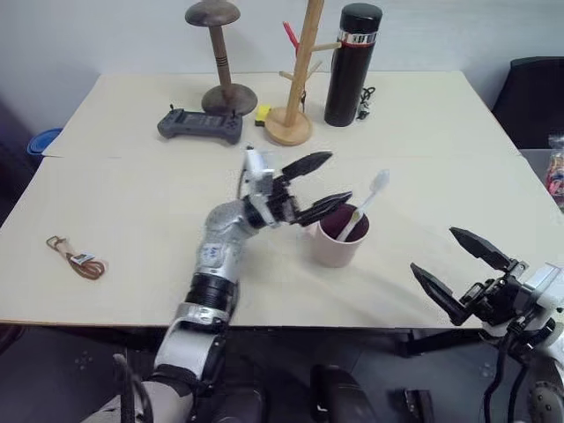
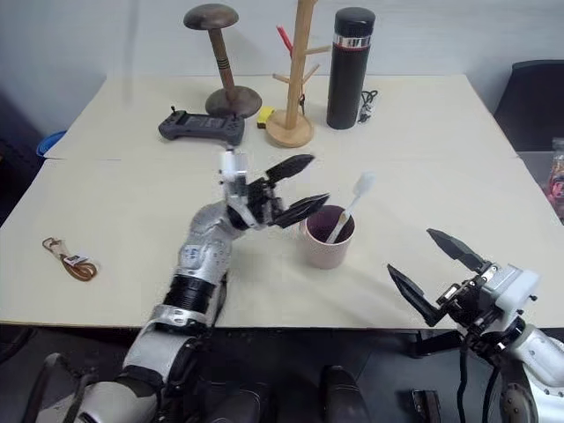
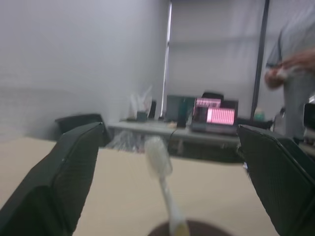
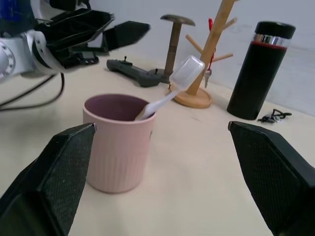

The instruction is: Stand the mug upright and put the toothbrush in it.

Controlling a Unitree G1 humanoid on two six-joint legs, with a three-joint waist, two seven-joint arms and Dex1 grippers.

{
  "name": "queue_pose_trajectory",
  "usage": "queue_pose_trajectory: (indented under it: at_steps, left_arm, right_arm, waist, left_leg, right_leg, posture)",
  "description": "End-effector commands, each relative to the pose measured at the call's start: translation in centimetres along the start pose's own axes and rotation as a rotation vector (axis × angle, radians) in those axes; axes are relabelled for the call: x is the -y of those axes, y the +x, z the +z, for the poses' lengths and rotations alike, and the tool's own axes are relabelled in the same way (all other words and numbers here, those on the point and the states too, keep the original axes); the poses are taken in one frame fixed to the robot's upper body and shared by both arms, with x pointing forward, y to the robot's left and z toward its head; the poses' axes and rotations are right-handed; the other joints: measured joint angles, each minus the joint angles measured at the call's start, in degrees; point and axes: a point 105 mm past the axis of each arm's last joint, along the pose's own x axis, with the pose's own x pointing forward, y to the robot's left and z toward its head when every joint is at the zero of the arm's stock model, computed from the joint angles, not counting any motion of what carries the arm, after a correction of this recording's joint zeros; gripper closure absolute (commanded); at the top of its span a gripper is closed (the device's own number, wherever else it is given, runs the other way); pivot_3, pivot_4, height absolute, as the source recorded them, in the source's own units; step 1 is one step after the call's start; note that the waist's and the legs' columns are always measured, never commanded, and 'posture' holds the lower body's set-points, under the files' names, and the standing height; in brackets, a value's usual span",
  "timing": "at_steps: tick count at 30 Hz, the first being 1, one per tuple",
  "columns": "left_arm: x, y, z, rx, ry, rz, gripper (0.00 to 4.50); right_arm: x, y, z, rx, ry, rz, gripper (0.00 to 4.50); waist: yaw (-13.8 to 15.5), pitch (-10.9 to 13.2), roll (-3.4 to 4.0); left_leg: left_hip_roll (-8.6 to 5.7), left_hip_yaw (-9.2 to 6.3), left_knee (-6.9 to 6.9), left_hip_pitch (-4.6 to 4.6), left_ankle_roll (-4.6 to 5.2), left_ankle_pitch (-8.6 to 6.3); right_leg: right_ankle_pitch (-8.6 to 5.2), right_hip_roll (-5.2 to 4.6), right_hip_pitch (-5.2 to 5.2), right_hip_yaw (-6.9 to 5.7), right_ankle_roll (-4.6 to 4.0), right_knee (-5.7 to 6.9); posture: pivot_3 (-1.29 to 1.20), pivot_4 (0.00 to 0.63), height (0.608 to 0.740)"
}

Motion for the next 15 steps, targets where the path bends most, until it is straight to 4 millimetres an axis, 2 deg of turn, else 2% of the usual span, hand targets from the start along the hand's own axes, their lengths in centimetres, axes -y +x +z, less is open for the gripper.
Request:
queue_pose_trajectory:
  at_steps: [1,2,6,12,15]
  left_arm:
    - [-0.1,-6.0,0.4,-0.231,0.161,0.044,0.01]
    - [0.0,-8.4,0.2,-0.326,0.191,0.063,0.01]
    - [0.6,-13.9,0.1,-0.523,0.235,0.149,0.01]
    - [2.7,-18.4,0.7,-0.639,0.223,0.29,0.01]
    - [4.1,-19.7,0.4,-0.672,0.174,0.351,0.01]
  right_arm:
    - [0.3,0.2,-0.9,-0.025,0.014,0.108,0.0]
    - [0.5,0.3,-1.4,-0.04,0.012,0.14,0.0]
    - [1.5,0.6,-2.4,-0.056,0.011,0.197,0.0]
    - [2.6,0.9,-3.8,-0.089,-0.023,0.264,0.0]
    - [3.7,0.9,-4.2,-0.085,-0.037,0.225,0.0]
  waist:
    - [-0.4,0.0,0.01]
    - [-0.8,0.0,0.01]
    - [0.0,0.0,0.02]
    - [1.5,0.0,0.02]
    - [1.3,0.0,0.02]
  left_leg:
    - [0.01,0.0,-0.04,0.03,0.0,0.0]
    - [0.03,0.0,-0.06,0.06,-0.01,0.0]
    - [0.04,-0.1,-0.09,0.09,-0.02,-0.01]
    - [-0.1,-0.13,0.01,0.06,0.17,-0.11]
    - [-0.08,-0.07,-0.01,0.06,0.19,-0.12]
  right_leg:
    - [-0.01,0.01,-0.01,0.01,-0.01,0.01]
    - [-0.02,0.04,0.0,0.0,-0.03,0.0]
    - [-0.06,0.04,0.0,-0.07,-0.12,0.0]
    - [-0.05,-0.12,0.12,-0.08,-0.09,-0.1]
    - [-0.04,-0.11,0.1,-0.06,-0.09,-0.09]
  posture:
    - [0.0,0.15,0.74]
    - [0.0,0.15,0.74]
    - [0.0,0.15,0.74]
    - [0.0,0.15,0.74]
    - [0.0,0.15,0.74]
